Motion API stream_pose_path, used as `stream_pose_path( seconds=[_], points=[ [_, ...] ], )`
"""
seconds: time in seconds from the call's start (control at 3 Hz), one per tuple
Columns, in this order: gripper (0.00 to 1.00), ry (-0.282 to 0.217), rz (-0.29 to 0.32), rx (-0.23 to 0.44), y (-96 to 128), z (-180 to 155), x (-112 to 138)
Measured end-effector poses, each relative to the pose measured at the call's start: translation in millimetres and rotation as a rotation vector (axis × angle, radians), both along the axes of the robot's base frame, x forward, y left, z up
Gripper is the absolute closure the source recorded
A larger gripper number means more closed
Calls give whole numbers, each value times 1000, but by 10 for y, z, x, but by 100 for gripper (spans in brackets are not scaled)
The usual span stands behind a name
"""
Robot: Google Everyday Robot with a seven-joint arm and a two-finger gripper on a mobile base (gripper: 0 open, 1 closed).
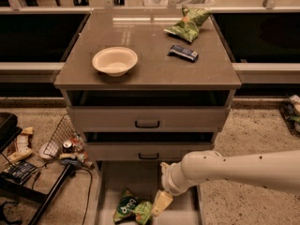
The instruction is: Pick green rice chip bag from bottom drawer and place on counter
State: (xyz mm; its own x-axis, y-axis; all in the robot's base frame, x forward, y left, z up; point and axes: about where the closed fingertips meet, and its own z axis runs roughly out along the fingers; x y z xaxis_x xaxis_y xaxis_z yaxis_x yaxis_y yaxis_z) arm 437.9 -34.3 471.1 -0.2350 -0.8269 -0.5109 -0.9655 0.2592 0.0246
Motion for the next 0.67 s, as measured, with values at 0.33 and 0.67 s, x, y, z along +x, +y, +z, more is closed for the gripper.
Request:
stream_pose_path(
  seconds=[0.33, 0.67],
  points=[
    [0, 38, -27, -17, 148, -527, 180],
    [0, 64, -7, -3, 774, -1404, 530]
  ],
)
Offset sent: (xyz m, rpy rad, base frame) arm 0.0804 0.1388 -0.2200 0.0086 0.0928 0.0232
